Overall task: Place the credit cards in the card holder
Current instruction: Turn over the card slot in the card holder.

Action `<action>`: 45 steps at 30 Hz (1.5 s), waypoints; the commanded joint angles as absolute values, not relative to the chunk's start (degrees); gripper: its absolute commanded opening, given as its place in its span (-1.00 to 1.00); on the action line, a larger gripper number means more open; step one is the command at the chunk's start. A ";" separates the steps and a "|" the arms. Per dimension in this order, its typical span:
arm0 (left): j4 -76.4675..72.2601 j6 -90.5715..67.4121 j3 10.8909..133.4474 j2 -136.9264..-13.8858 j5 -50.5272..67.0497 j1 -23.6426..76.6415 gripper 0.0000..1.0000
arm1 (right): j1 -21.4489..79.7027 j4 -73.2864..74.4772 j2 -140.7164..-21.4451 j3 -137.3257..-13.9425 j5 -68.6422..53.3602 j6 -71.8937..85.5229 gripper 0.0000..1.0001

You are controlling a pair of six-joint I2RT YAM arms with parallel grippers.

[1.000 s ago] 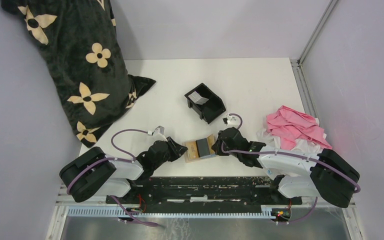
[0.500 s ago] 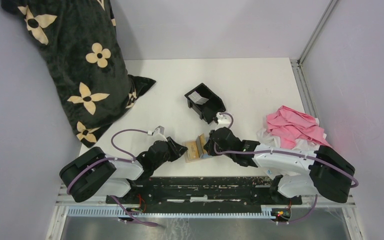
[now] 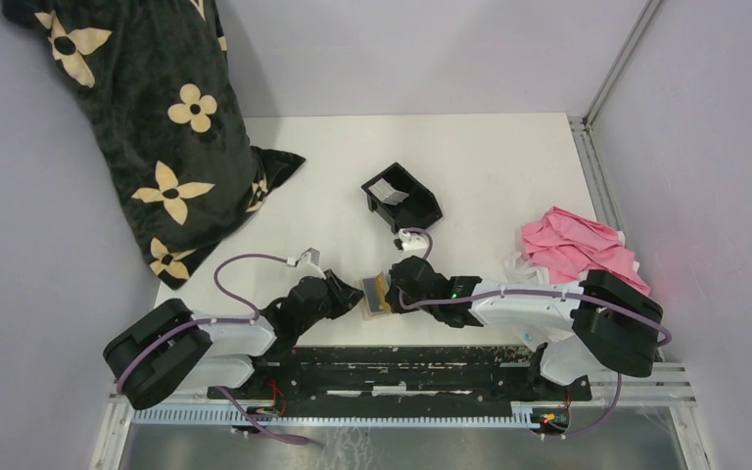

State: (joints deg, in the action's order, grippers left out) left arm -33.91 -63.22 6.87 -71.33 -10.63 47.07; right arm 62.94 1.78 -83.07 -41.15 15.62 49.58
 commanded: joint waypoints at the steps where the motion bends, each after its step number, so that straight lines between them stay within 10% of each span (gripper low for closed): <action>1: -27.02 -64.65 6.32 -66.44 -14.35 47.37 -0.39 | 63.38 -0.30 -83.48 -43.49 17.41 48.78 -0.98; 45: -20.48 -64.64 11.09 -68.03 -15.37 49.68 -0.41 | 53.43 -11.89 -81.17 -31.93 6.98 50.56 -0.98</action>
